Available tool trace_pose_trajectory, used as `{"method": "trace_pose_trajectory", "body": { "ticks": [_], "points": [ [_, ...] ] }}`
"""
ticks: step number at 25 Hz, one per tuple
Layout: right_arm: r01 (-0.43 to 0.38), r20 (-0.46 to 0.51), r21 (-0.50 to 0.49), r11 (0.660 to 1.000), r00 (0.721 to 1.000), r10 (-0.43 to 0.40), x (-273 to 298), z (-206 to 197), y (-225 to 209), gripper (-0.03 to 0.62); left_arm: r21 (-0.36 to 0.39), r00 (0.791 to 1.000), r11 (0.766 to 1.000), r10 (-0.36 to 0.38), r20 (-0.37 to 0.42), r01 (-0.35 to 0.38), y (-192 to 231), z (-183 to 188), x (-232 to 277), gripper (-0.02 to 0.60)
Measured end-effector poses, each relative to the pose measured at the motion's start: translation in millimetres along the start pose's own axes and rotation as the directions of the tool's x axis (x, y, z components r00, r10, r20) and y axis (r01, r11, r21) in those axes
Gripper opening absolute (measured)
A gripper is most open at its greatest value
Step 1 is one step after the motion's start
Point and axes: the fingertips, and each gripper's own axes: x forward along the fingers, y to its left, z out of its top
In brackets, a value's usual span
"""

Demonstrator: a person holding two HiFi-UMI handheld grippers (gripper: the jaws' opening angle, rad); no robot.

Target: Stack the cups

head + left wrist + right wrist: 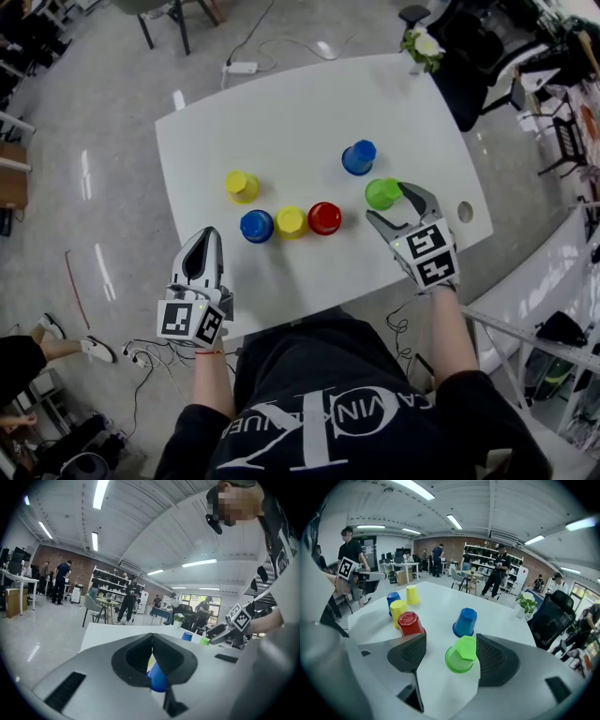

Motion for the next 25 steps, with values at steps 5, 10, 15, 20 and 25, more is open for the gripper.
{"method": "trace_pose_trajectory", "body": {
  "ticks": [5,10,15,20,25],
  "points": [
    [-0.004,-0.023,0.036,0.999,1.0,0.005,16.0,-18.3,-20.6,0.344,0.003,0.999,0.999,0.041,0.012,-0.041,-4.6,-4.4,-0.4,0.005],
    [-0.04,-0.008,0.101,0.994,0.999,0.041,27.7,-28.1,-29.2,0.332,-0.002,0.995,0.995,0.099,0.024,-0.099,-9.0,-3.9,-3.7,0.005],
    [-0.087,-0.009,0.079,0.993,0.996,0.088,34.2,-34.1,-29.7,0.289,-0.012,0.986,0.986,0.166,0.032,-0.166,-9.1,-7.1,-8.6,0.005],
    [-0.117,0.032,0.062,0.991,0.993,0.115,29.5,-26.6,-28.2,0.244,-0.024,0.977,0.977,0.212,0.034,-0.211,-10.9,-8.3,-18.4,0.005],
    [-0.129,0.083,0.02,0.991,0.988,0.127,13.9,2.9,-20.7,0.244,-0.03,0.974,0.974,0.225,0.037,-0.224,-7.6,-7.2,-28.0,0.005]
  ]
}}
